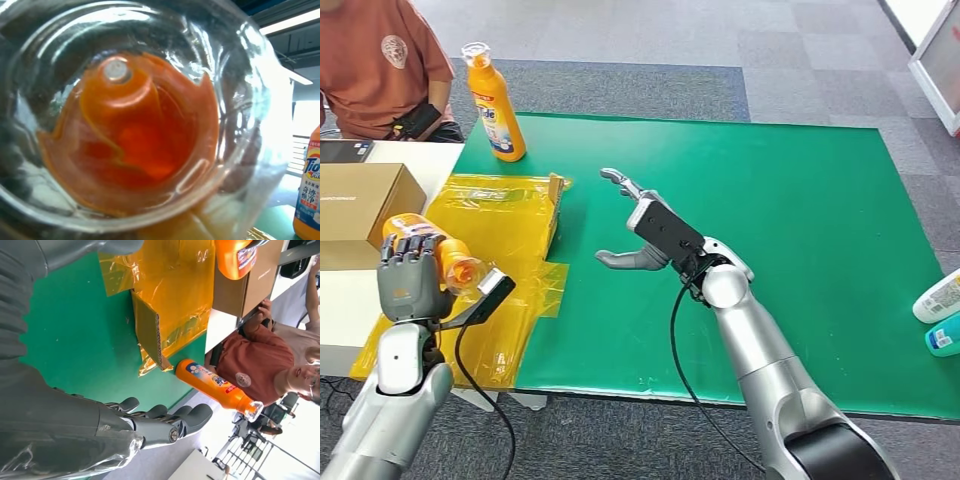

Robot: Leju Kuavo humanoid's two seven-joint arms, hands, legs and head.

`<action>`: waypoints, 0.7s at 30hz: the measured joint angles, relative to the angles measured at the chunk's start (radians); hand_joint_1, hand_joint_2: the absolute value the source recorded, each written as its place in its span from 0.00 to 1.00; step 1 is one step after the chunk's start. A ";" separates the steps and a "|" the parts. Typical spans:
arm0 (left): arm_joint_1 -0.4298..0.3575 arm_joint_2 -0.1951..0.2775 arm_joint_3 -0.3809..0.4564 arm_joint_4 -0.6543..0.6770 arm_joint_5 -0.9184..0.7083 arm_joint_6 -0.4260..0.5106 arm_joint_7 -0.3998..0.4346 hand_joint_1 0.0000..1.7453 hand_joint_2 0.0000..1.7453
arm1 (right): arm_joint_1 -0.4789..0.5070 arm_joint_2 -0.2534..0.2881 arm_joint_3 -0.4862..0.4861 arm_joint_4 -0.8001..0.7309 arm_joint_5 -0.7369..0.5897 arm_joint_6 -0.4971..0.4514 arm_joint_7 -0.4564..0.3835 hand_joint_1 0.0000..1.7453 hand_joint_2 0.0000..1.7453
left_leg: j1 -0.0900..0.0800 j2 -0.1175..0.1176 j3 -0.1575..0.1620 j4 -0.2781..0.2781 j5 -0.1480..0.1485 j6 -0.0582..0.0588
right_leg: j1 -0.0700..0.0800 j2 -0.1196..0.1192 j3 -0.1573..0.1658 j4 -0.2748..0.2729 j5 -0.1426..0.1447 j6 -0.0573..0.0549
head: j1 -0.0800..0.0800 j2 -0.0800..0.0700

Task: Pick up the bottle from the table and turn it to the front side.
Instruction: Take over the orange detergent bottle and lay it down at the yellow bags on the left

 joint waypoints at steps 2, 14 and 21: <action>0.000 -0.002 0.004 0.007 0.000 0.003 -0.002 1.00 1.00 | 0.000 0.000 0.001 -0.001 -0.002 0.002 -0.002 0.00 1.00 | 0.000 0.000 0.000 0.000 0.000 0.000 | 0.000 0.000 0.000 0.000 0.000 0.000 | 0.000 0.000; -0.013 -0.023 0.126 0.235 0.027 0.127 -0.044 1.00 1.00 | 0.007 -0.004 0.070 -0.051 -0.024 0.019 -0.014 0.00 1.00 | 0.000 0.000 0.000 0.000 0.000 0.000 | 0.000 0.000 -0.001 0.000 0.000 0.000 | 0.000 0.000; -0.025 -0.029 0.151 0.301 0.031 0.133 -0.050 0.00 1.00 | 0.021 -0.013 0.105 -0.087 -0.031 0.023 -0.014 0.00 1.00 | 0.000 0.001 0.000 0.000 0.000 0.000 | 0.000 0.000 0.000 0.000 0.000 -0.001 | 0.000 0.000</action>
